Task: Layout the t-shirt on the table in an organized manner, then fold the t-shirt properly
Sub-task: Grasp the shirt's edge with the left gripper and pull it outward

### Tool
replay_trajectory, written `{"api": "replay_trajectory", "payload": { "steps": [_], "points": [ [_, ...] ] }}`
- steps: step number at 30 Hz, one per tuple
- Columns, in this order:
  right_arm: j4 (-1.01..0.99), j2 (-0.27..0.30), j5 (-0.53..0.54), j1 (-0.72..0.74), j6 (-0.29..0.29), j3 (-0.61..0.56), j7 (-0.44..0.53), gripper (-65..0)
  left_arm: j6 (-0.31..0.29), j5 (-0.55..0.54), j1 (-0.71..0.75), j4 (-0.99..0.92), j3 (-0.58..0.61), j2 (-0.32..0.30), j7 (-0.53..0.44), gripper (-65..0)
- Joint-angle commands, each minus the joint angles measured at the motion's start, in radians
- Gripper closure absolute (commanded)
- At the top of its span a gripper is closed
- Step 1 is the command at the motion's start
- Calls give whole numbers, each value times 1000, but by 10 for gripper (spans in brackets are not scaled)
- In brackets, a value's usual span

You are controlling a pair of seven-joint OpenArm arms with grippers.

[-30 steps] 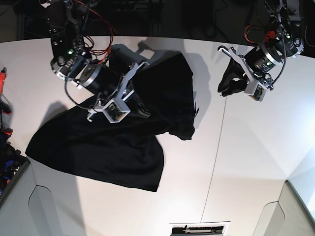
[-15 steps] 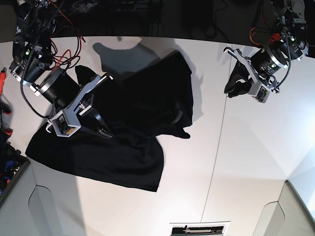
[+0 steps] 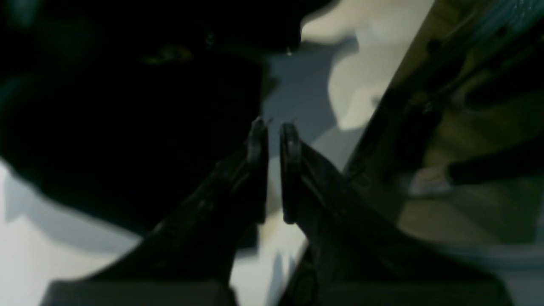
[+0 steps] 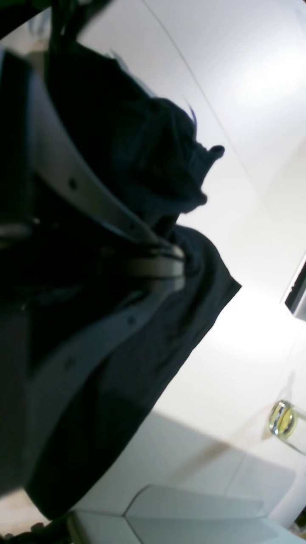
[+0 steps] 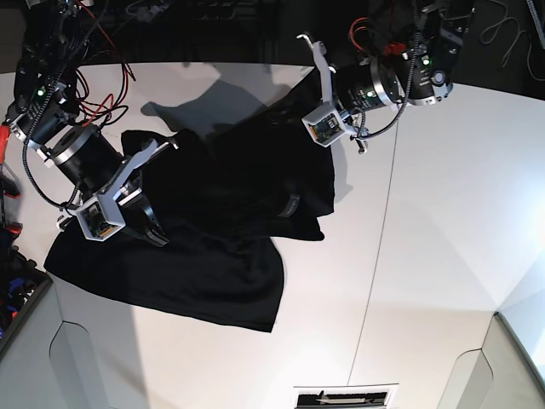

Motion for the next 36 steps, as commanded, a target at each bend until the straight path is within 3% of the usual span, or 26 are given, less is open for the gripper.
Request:
{"api": "replay_trajectory", "payload": {
  "steps": [1,6,10,15,21,28,30,33,36],
  "points": [
    [19,9,7,11,-7,13,30,0,17,-9,-35,-19,8,5,-48,-51],
    [19,9,-1,11,-7,14,30,0,17,-13,-129,-158,20,69,-66,-51],
    [19,10,-22,11,-8,15,31,0,16,-7,-146,-253,20,72,-43,-51],
    [19,14,-41,11,-8,88,31,0,-14,-4,-152,-315,20,24,-44,-51],
    [18,14,75,11,-7,282,11,0,-10,26,-228,-317,3,-78,-68,-51],
    [18,15,175,10,-6,468,-56,0,-8,76,-370,-317,-61,-122,-82,-52],
    [18,14,195,8,-6,510,-68,0,14,76,-399,-317,-83,-133,-82,-52],
    [13,14,230,8,-7,564,-87,0,93,76,-414,-317,-106,-153,-82,-52],
    [-10,14,259,8,-7,581,-87,0,108,74,-410,-317,-110,-169,-82,-52]
  ]
}}
